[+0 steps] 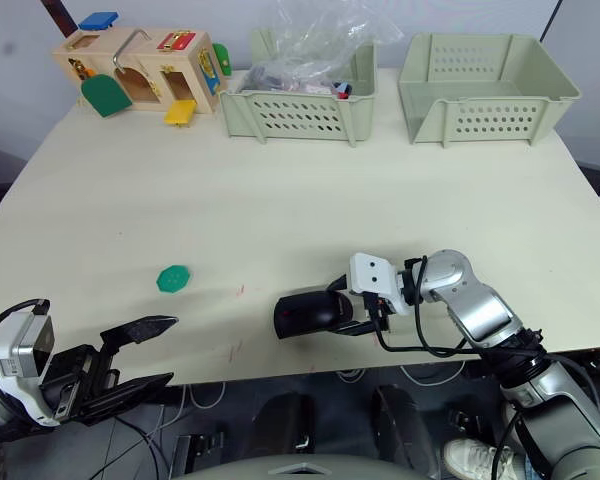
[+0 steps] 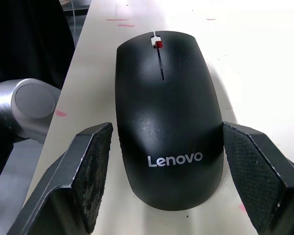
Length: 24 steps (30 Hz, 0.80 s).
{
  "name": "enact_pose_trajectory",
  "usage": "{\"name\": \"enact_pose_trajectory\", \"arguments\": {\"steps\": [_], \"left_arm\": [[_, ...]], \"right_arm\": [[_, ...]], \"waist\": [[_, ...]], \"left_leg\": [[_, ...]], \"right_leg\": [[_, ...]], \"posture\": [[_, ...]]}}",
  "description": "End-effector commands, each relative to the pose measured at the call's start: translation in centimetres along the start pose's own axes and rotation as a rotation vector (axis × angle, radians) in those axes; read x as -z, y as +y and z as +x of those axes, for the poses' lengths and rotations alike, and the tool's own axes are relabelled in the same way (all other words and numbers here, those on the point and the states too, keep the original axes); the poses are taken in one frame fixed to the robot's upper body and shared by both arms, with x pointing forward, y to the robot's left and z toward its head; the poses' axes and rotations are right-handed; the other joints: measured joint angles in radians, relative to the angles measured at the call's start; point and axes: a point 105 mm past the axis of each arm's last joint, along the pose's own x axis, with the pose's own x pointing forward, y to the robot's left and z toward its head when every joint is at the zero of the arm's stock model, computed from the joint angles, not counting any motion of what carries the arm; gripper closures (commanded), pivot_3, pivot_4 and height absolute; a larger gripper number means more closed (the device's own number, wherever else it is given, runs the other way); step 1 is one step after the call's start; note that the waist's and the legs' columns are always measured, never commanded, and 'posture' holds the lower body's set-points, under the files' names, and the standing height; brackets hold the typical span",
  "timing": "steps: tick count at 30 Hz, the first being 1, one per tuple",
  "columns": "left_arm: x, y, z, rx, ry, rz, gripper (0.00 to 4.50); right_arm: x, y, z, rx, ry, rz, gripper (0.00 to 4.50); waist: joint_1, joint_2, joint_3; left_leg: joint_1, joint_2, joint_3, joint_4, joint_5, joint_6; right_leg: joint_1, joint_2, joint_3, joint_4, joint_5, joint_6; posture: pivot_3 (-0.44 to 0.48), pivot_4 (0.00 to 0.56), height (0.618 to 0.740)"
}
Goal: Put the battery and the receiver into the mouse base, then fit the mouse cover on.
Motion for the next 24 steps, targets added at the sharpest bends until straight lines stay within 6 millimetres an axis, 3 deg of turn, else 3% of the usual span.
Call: {"name": "enact_pose_trajectory", "arguments": {"steps": [1,24], "left_arm": [[-0.84,-0.26,-0.06,0.001,-0.008,0.044,0.0],[-0.75,-0.13,0.01,0.002,-0.007,0.047,0.0]], "right_arm": [[-0.68,-0.22,-0.2,0.006,-0.02,-0.031,0.88],[-0.79,-0.5,-0.18,0.013,-0.019,-0.038,0.88]], "waist": [[0.0,0.0,0.0],[0.0,0.0,0.0]], "left_leg": [[0.0,0.0,0.0,0.0,0.0,0.0],[0.001,0.0,0.0,0.001,0.0,0.0]], "right_leg": [[0.0,0.0,0.0,0.0,0.0,0.0],[0.001,0.0,0.0,0.001,0.0,0.0]], "posture": [[0.0,0.15,0.74],[0.0,0.15,0.74]]}}
